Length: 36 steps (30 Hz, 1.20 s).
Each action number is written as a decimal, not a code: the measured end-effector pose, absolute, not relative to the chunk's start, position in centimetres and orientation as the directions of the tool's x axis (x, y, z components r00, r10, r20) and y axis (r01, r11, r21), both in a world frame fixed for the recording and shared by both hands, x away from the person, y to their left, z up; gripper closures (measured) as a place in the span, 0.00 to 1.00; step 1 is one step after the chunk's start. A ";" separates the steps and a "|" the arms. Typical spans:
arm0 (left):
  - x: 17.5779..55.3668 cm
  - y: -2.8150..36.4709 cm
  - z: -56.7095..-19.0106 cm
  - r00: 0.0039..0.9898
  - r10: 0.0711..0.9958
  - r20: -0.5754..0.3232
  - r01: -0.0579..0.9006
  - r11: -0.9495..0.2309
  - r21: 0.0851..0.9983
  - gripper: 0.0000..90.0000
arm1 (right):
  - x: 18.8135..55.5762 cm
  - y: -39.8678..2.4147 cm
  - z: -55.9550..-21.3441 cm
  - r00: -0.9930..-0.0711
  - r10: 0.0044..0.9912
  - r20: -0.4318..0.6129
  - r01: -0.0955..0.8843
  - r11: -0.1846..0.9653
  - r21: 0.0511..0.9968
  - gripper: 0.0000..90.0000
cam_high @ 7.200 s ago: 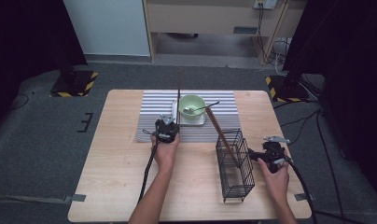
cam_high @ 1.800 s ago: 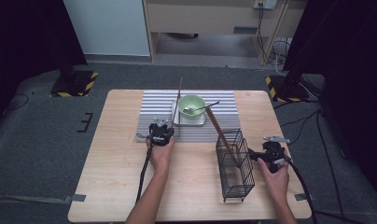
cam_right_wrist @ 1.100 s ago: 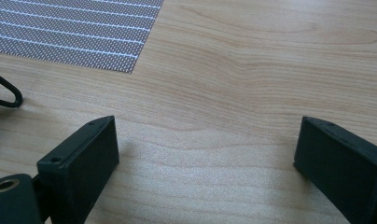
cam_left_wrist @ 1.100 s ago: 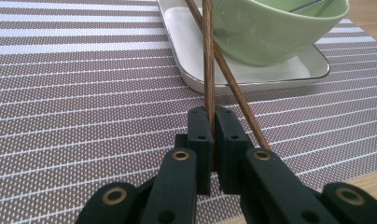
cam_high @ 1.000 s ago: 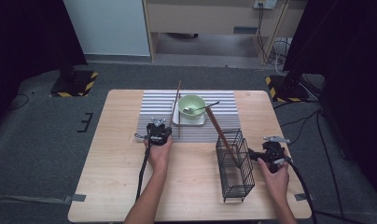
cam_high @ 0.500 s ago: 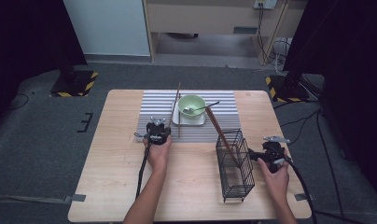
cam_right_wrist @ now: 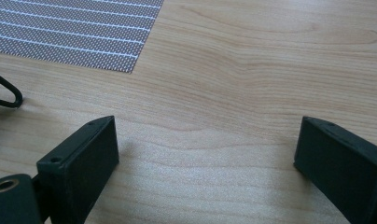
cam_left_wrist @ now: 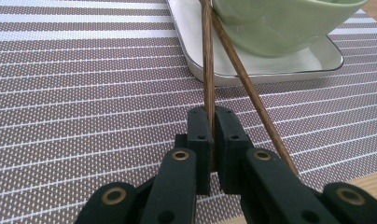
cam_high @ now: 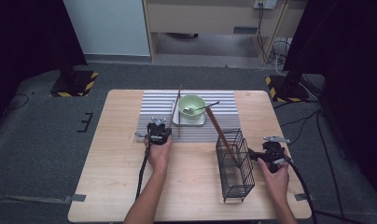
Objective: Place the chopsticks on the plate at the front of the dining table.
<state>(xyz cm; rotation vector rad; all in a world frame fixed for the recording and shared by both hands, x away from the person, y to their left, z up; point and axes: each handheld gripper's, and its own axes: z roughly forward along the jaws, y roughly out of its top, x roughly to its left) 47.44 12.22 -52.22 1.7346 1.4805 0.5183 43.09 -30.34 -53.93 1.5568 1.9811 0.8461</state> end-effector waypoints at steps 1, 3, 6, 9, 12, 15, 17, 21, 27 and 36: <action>47.4 12.2 -52.2 0.238 0.955 -0.176 0.637 -0.016 0.771 0.95 | 43.1 -30.3 -53.9 -0.238 0.971 0.005 0.675 0.162 0.720 0.07; 47.4 12.3 -52.3 0.234 0.956 -0.178 0.638 -0.013 0.770 0.95 | 43.1 -30.3 -53.9 -0.238 0.971 0.005 0.675 0.162 0.720 0.07; 47.5 12.3 -52.3 0.237 0.955 -0.178 0.638 -0.015 0.769 0.95 | 43.1 -30.3 -53.9 -0.238 0.971 0.005 0.675 0.162 0.720 0.07; 47.4 12.2 -52.3 0.234 0.955 -0.181 0.640 -0.012 0.768 0.95 | 43.1 -30.3 -53.9 -0.238 0.971 0.005 0.675 0.162 0.720 0.07; 47.4 12.2 -52.4 0.238 0.955 -0.179 0.640 -0.016 0.768 0.95 | 43.1 -30.3 -53.9 -0.238 0.971 0.005 0.675 0.162 0.720 0.07; 47.4 12.2 -52.4 0.238 0.955 -0.178 0.641 -0.016 0.767 0.95 | 43.1 -30.3 -53.9 -0.238 0.971 0.005 0.675 0.162 0.720 0.07; 47.4 12.2 -52.4 0.237 0.955 -0.177 0.641 -0.017 0.768 0.95 | 43.1 -30.3 -53.9 -0.238 0.971 0.005 0.675 0.162 0.720 0.07; 47.4 12.3 -52.4 0.234 0.956 -0.175 0.641 -0.016 0.768 0.95 | 43.1 -30.3 -53.9 -0.238 0.971 0.005 0.675 0.162 0.720 0.07; 47.4 12.4 -52.4 0.223 0.959 -0.174 0.647 -0.012 0.762 0.95 | 43.1 -30.3 -53.9 -0.238 0.971 0.005 0.675 0.162 0.720 0.07; 47.5 12.5 -52.6 0.226 0.959 -0.173 0.654 -0.018 0.756 0.95 | 43.1 -30.3 -53.9 -0.238 0.971 0.005 0.675 0.162 0.720 0.07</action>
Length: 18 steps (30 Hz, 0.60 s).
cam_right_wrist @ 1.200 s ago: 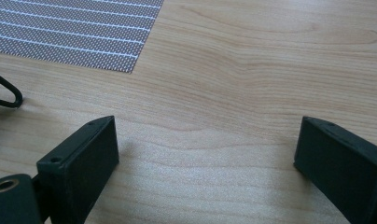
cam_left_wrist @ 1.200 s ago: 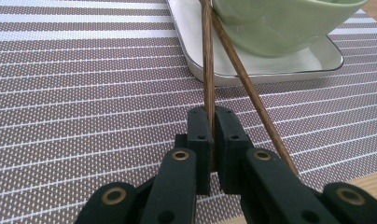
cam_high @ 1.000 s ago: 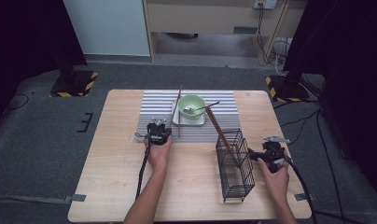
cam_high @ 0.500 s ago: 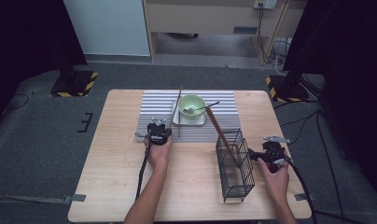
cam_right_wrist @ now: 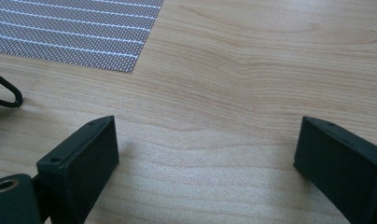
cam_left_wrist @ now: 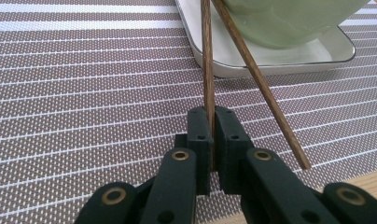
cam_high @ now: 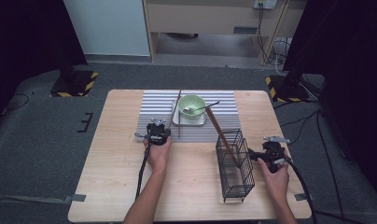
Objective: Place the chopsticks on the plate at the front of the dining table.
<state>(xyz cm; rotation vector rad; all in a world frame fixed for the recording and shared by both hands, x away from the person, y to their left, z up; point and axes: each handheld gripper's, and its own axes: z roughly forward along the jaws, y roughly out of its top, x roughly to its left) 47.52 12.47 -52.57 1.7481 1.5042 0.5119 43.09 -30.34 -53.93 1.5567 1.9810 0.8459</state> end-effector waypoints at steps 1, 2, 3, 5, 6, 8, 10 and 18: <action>47.5 12.5 -52.6 0.225 0.959 -0.173 0.654 -0.017 0.756 0.95 | 43.1 -30.3 -53.9 -0.238 0.971 0.005 0.675 0.162 0.720 0.07; 47.5 12.5 -52.6 0.224 0.959 -0.173 0.654 -0.016 0.756 0.94 | 43.1 -30.3 -53.9 -0.238 0.971 0.005 0.675 0.162 0.720 0.07; 47.5 12.5 -52.6 0.224 0.959 -0.174 0.655 -0.016 0.756 0.94 | 43.1 -30.3 -53.9 -0.238 0.971 0.005 0.675 0.162 0.720 0.07; 47.5 12.5 -52.6 0.227 0.959 -0.173 0.654 -0.019 0.756 0.94 | 43.1 -30.3 -53.9 -0.238 0.971 0.005 0.675 0.162 0.720 0.07; 47.5 12.5 -52.6 0.228 0.958 -0.173 0.654 -0.019 0.756 0.95 | 43.1 -30.3 -53.9 -0.238 0.971 0.005 0.675 0.162 0.720 0.07; 47.5 12.5 -52.5 0.228 0.958 -0.173 0.654 -0.019 0.757 0.95 | 43.1 -30.3 -53.9 -0.238 0.971 0.005 0.675 0.162 0.720 0.07; 47.5 12.5 -52.5 0.227 0.959 -0.171 0.650 -0.018 0.760 0.95 | 43.1 -30.3 -53.9 -0.238 0.971 0.005 0.675 0.162 0.720 0.07; 47.3 12.8 -52.2 0.218 0.962 -0.167 0.631 -0.008 0.776 0.95 | 43.1 -30.3 -53.9 -0.239 0.971 0.005 0.675 0.162 0.720 0.07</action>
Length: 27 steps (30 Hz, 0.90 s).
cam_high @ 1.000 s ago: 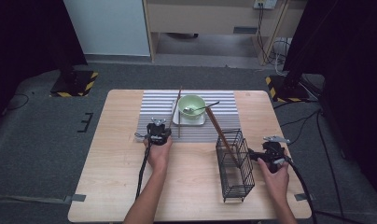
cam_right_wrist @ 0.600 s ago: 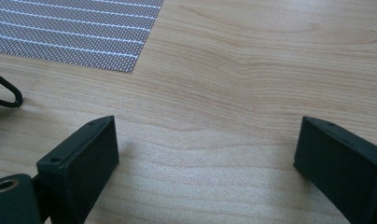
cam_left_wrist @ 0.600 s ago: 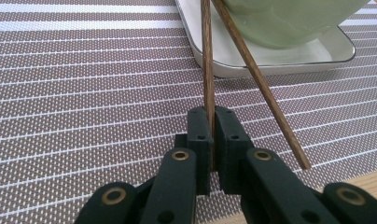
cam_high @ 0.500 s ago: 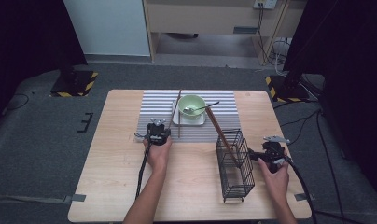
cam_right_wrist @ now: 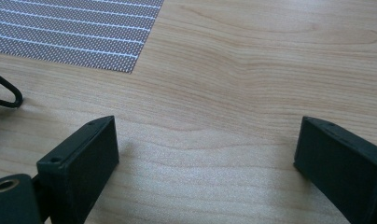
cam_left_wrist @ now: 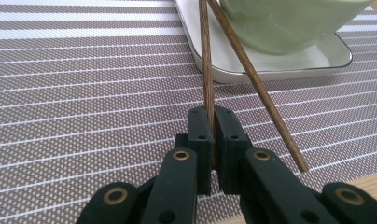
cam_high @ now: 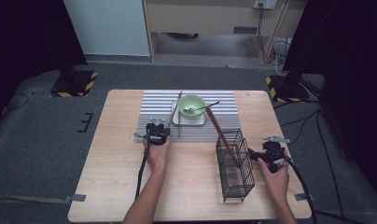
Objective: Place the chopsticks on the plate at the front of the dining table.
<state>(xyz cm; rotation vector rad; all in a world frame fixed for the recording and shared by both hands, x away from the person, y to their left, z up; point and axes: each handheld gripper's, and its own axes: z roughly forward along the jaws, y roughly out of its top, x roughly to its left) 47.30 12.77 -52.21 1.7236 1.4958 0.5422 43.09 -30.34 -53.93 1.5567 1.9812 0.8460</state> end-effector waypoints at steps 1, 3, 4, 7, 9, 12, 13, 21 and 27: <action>47.3 12.9 -52.2 0.215 0.962 -0.167 0.630 -0.006 0.777 0.95 | 43.1 -30.3 -53.9 -0.238 0.971 0.005 0.675 0.162 0.720 0.07; 47.2 13.1 -52.1 0.204 0.965 -0.163 0.627 -0.001 0.779 0.95 | 43.1 -30.3 -53.9 -0.238 0.971 0.005 0.675 0.162 0.720 0.07; 47.2 13.3 -52.0 0.201 0.967 -0.159 0.629 -0.003 0.778 0.95 | 43.1 -30.3 -53.9 -0.239 0.971 0.005 0.675 0.162 0.720 0.07; 47.2 13.5 -52.1 0.188 0.969 -0.159 0.632 0.004 0.775 0.95 | 43.1 -30.3 -53.9 -0.238 0.971 0.005 0.675 0.162 0.720 0.07; 47.2 13.5 -52.2 0.185 0.970 -0.161 0.635 0.007 0.773 0.95 | 43.1 -30.3 -53.9 -0.238 0.971 0.005 0.675 0.162 0.720 0.07; 47.2 13.4 -52.2 0.183 0.970 -0.159 0.637 0.007 0.771 0.95 | 43.1 -30.3 -53.9 -0.238 0.971 0.005 0.675 0.162 0.720 0.07; 47.2 13.4 -52.2 0.183 0.970 -0.159 0.638 0.006 0.770 0.95 | 43.1 -30.3 -53.9 -0.238 0.971 0.005 0.675 0.162 0.720 0.07; 47.3 13.0 -52.6 0.186 0.969 -0.162 0.654 0.001 0.757 0.95 | 43.1 -30.3 -53.9 -0.238 0.971 0.005 0.675 0.162 0.720 0.07; 47.2 12.4 -52.6 0.195 0.967 -0.161 0.655 -0.006 0.756 0.94 | 43.1 -30.3 -53.9 -0.239 0.971 0.005 0.675 0.163 0.720 0.07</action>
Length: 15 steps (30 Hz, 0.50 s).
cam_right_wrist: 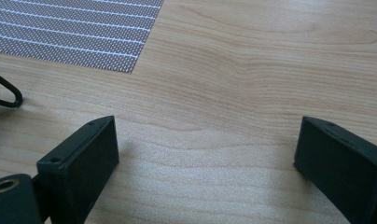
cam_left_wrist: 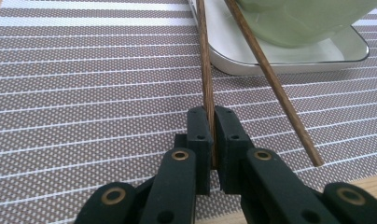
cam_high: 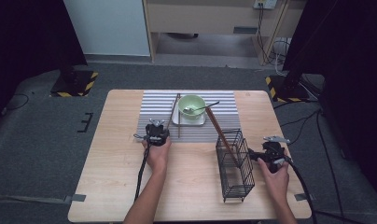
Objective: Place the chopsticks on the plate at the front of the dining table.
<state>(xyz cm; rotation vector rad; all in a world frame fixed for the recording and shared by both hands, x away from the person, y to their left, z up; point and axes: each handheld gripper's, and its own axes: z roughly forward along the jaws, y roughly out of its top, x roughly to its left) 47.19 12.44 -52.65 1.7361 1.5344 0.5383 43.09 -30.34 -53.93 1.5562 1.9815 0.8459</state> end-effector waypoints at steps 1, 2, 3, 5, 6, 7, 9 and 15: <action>47.2 12.3 -52.7 0.196 0.968 -0.159 0.654 -0.008 0.756 0.94 | 43.1 -30.3 -53.9 -0.238 0.971 0.005 0.675 0.162 0.720 0.07; 47.2 12.2 -52.7 0.198 0.968 -0.157 0.654 -0.010 0.757 0.94 | 43.1 -30.3 -53.9 -0.238 0.971 0.005 0.675 0.162 0.720 0.07; 47.2 12.1 -52.7 0.198 0.967 -0.159 0.654 -0.010 0.757 0.94 | 43.1 -30.3 -53.9 -0.239 0.971 0.005 0.675 0.162 0.720 0.07; 47.2 12.0 -52.7 0.200 0.966 -0.162 0.655 -0.009 0.756 0.94 | 43.1 -30.3 -53.9 -0.238 0.971 0.005 0.675 0.162 0.720 0.07; 47.2 11.9 -52.8 0.199 0.967 -0.162 0.655 -0.009 0.755 0.94 | 43.1 -30.3 -53.9 -0.238 0.971 0.005 0.675 0.162 0.720 0.07; 47.2 11.9 -52.8 0.199 0.966 -0.163 0.657 -0.008 0.754 0.94 | 43.1 -30.3 -53.9 -0.239 0.971 0.005 0.675 0.162 0.720 0.07; 47.2 11.8 -52.8 0.198 0.966 -0.167 0.657 -0.005 0.753 0.94 | 43.1 -30.3 -53.9 -0.238 0.971 0.005 0.675 0.162 0.720 0.07; 47.1 11.2 -52.8 0.211 0.962 -0.173 0.656 -0.008 0.755 0.92 | 43.1 -30.3 -53.9 -0.238 0.971 0.005 0.675 0.162 0.720 0.07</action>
